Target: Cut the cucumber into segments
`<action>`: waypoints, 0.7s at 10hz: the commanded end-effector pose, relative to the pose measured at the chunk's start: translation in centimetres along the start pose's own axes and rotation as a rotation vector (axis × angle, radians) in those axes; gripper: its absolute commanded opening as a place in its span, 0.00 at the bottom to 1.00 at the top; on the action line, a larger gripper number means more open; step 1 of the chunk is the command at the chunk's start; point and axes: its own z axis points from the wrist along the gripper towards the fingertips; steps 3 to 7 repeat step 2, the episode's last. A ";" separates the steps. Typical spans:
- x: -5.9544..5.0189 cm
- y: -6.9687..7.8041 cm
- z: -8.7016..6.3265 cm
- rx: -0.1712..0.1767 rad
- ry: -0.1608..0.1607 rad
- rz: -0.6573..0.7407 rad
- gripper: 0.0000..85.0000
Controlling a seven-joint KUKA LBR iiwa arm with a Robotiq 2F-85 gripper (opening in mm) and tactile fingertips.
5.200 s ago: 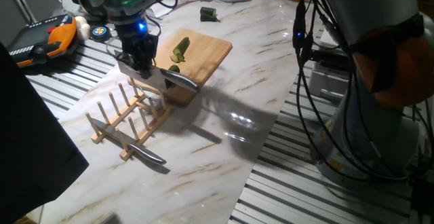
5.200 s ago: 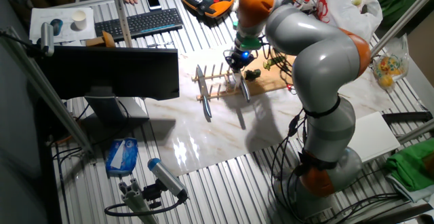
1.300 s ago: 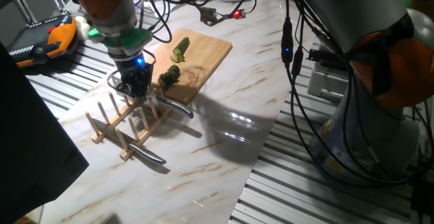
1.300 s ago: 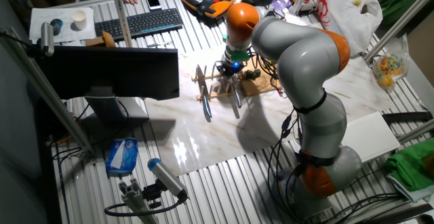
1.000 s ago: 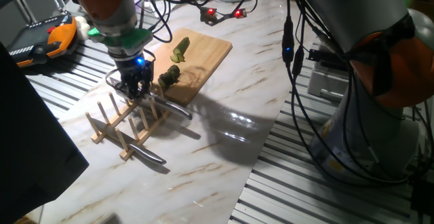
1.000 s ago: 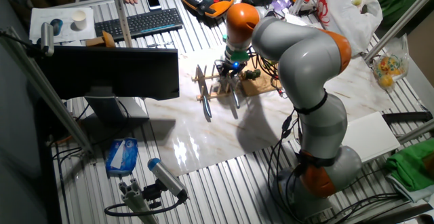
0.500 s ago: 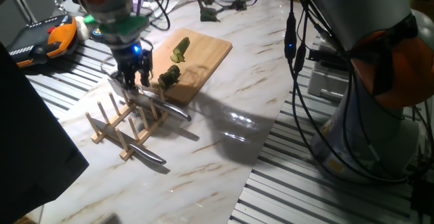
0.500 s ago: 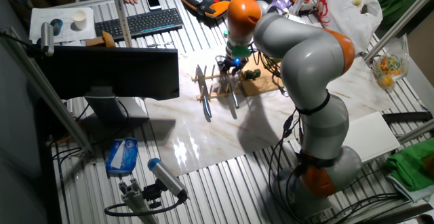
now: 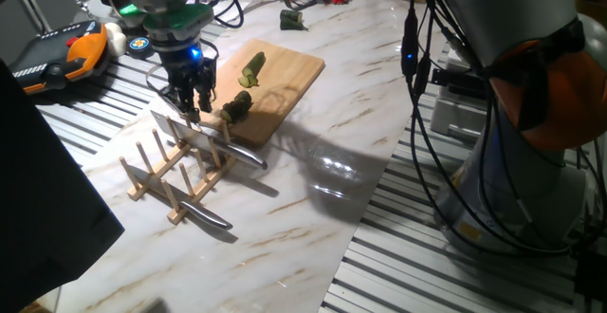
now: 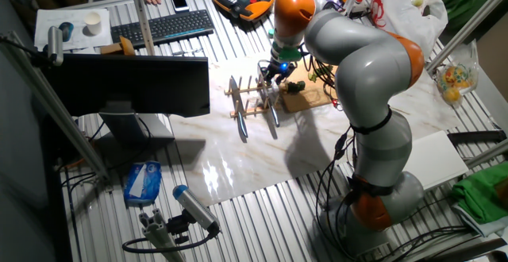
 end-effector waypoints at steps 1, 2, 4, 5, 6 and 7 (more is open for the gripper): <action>0.0 0.0 0.0 0.000 0.000 0.000 0.36; 0.1 0.1 -0.1 0.002 0.000 0.000 0.36; 0.1 0.1 -0.1 0.002 0.000 0.000 0.36; 0.1 0.1 -0.1 0.002 0.000 0.000 0.36; 0.1 0.1 -0.1 0.002 0.000 0.000 0.36; 0.1 0.1 -0.1 0.002 0.000 0.000 0.36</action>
